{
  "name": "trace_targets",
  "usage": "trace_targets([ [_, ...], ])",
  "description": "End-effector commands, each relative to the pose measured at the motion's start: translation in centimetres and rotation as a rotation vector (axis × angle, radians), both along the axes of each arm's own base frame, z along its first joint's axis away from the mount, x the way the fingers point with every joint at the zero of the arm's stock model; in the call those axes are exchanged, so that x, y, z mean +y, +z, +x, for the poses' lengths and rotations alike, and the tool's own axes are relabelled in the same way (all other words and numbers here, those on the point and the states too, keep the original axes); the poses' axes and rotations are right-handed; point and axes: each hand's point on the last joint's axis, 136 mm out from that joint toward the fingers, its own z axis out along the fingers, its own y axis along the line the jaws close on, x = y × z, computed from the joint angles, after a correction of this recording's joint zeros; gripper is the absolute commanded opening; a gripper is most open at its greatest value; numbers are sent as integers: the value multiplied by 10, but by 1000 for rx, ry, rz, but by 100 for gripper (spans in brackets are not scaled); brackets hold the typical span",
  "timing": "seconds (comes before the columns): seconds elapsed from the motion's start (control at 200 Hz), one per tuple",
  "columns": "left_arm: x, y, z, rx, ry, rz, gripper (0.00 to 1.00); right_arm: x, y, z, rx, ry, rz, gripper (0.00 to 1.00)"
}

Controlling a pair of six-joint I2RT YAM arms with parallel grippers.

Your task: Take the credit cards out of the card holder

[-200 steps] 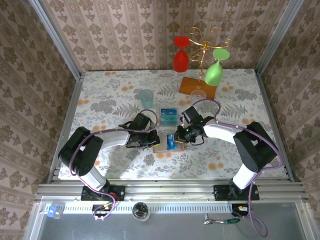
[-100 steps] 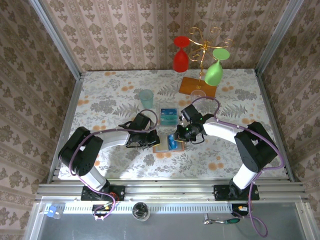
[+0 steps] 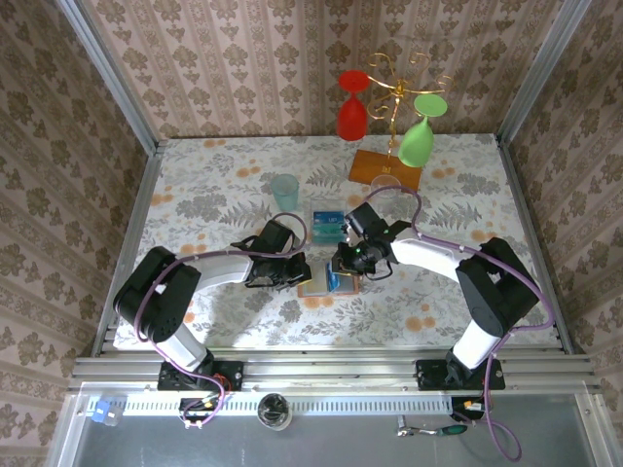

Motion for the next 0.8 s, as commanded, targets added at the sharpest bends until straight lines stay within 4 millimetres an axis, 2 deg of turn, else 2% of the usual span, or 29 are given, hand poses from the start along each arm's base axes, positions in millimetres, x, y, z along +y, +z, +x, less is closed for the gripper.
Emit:
trace_targets([
  [0.0,4,-2,-4,3,-10,7,0,-3,-3,-4,19,-21,-23,16],
  [0.365,6,0,-2,-4,-5,6,0,-6,0,-2,4,-35,-43,7],
  [0.795,3,11,4,-23,-5,-14,2,-20,30,2,-93,26,-102,2],
])
